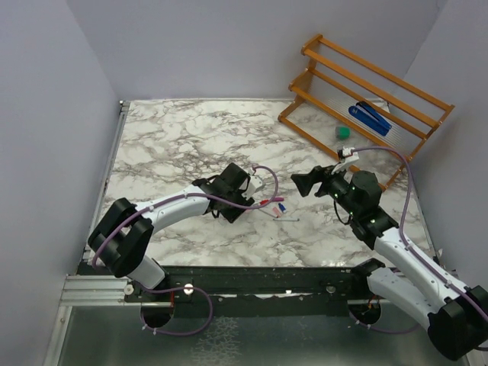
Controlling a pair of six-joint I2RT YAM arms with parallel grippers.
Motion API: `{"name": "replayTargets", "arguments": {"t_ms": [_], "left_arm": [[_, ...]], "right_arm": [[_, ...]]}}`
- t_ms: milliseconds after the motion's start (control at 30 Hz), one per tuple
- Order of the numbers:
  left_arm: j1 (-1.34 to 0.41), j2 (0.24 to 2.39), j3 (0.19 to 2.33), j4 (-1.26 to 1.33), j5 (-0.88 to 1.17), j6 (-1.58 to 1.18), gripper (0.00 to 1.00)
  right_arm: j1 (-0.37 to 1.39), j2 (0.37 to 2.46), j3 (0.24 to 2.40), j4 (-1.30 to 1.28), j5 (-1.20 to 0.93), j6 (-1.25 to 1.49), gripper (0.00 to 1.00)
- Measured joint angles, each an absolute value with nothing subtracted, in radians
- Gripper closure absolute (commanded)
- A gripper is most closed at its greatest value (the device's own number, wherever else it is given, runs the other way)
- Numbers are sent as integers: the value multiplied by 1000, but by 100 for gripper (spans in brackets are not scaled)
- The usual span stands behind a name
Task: Insert the pens into the pen caps
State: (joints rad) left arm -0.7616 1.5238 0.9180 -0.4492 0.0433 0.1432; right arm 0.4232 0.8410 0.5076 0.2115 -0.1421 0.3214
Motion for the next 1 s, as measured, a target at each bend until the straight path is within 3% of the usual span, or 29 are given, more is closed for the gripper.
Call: {"name": "replayTargets", "arguments": {"t_ms": [167,333,1000], "left_arm": [[-762,1526,918,-443,32,144,60],[-762,1534,918,-443,32,143,79],[-762,1581,908,-436,25,136,82]], "right_arm": [[423,853,496,206,-142,321,8],[423,859,496,206,-142,320,8],[423,870,496,207,-142,320,8]]}}
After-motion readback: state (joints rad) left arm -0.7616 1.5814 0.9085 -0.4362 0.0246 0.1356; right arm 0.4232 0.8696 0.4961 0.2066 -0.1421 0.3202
